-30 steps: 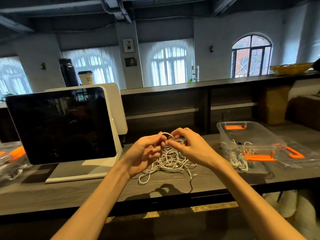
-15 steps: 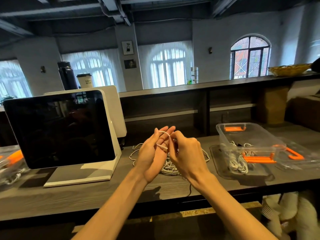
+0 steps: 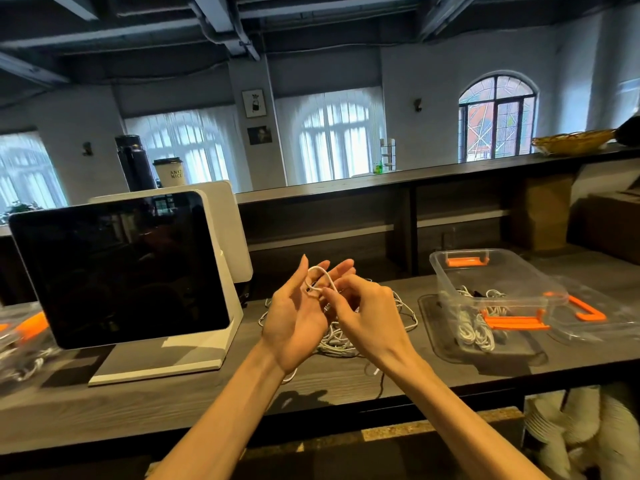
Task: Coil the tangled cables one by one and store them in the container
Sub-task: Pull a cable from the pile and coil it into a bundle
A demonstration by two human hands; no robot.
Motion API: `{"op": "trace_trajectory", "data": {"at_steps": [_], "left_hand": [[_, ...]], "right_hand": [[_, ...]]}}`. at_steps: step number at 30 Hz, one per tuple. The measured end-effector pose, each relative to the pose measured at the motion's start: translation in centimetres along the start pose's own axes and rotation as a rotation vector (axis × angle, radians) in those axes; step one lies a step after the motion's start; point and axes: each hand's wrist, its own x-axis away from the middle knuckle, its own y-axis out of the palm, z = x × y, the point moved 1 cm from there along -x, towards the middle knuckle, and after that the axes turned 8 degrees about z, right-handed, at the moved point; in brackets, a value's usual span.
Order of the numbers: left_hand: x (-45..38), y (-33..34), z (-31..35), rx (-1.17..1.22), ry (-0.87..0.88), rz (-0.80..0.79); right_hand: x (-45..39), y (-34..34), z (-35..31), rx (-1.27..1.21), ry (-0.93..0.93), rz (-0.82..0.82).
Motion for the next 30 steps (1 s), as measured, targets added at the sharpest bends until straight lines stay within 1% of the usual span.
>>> {"op": "trace_trajectory", "data": {"at_steps": [5,7,9,11,14,20,25,30], "left_hand": [[-0.2,0.0,-0.4,-0.072,-0.013,0.016],[-0.3,-0.1,0.1,-0.092,0.019,0.035],[-0.5,-0.3,1.0,-0.056,0.063,0.055],[-0.6,-0.7,1.7,-0.034,0.087,0.069],[-0.1,-1.0,1.7,-0.123,0.064,0.045],[0.4,-0.3,0.7,-0.244,0.059,0.048],[0.9,-0.4,1.3,-0.263,0.071,0.01],[0.8,0.1,0.9,-0.477,0.196,0.065]], "right_hand": [[0.3,-0.1,-0.3,-0.005,0.042,-0.123],[0.4,-0.6,-0.3,-0.057,0.126,-0.185],[0.6,-1.3,-0.1,-0.116,0.2,-0.232],[0.7,-2.0,0.1,-0.158,0.219,-0.21],[0.7,-2.0,-0.1,-0.114,0.156,-0.134],[1.1,0.0,-0.4,0.026,0.058,-0.188],[1.1,0.1,-0.3,0.008,0.136,-0.185],[1.2,0.0,-0.7,-0.002,0.158,-0.202]]}}
